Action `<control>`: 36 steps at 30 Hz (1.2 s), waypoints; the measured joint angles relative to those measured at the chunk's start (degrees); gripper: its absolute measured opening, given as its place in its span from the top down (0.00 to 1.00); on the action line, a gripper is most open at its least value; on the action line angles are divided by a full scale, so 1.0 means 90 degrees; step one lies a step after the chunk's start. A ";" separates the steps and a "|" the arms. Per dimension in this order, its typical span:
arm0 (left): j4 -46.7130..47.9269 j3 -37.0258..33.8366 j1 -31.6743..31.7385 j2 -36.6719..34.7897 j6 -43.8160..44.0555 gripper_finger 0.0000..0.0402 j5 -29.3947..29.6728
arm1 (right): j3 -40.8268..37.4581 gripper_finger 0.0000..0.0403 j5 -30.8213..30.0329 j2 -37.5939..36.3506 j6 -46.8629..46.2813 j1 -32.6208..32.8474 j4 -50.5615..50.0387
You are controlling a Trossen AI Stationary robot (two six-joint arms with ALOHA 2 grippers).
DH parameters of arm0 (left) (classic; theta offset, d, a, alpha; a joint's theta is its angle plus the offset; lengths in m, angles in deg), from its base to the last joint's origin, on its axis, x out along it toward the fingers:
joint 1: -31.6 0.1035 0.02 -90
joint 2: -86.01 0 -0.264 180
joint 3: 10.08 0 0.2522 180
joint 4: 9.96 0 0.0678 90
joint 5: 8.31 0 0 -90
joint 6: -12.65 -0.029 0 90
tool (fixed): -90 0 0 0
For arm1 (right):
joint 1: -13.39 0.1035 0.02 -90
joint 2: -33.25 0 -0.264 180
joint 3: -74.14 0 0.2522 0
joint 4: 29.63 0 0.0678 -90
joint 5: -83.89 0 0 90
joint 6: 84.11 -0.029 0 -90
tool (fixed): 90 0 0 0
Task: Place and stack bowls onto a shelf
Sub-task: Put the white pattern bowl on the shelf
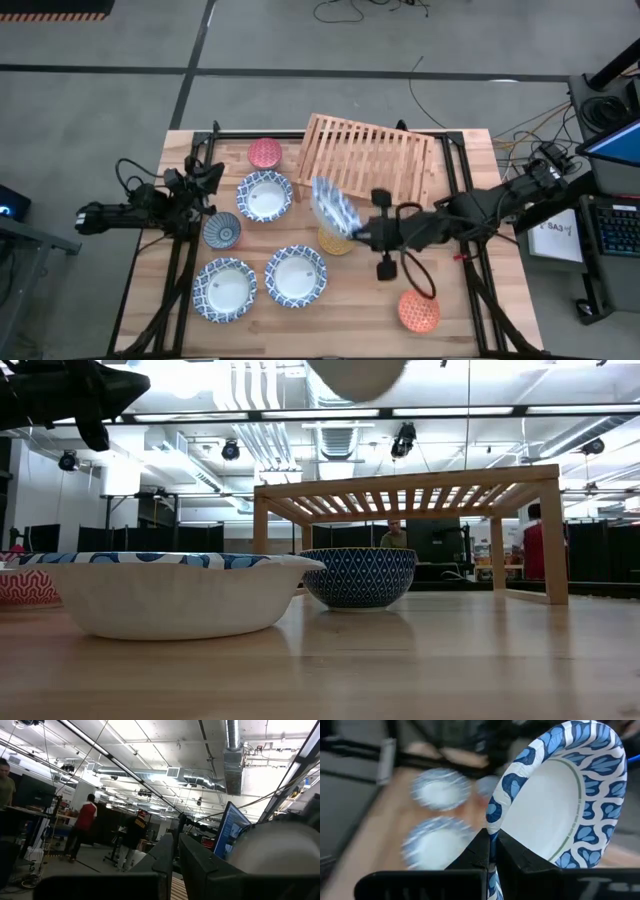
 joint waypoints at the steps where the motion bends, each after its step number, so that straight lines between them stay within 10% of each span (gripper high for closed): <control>1: -0.0007 0.0000 -0.0001 0.0001 0.0000 0.97 -0.0001 | 0.0046 0.98 -0.0202 -0.0015 0.0151 -0.0062 -0.0017; 25: -0.0009 0.0000 0.0001 0.0002 -0.0002 0.97 -0.0001 | 0.1668 0.98 -0.0973 0.1136 -0.0948 -0.1780 -0.6011; 36: -0.0009 0.0000 0.0000 0.0001 -0.0002 0.97 -0.0001 | 0.1485 0.98 -0.0831 0.1861 -0.1243 -0.2183 -0.6280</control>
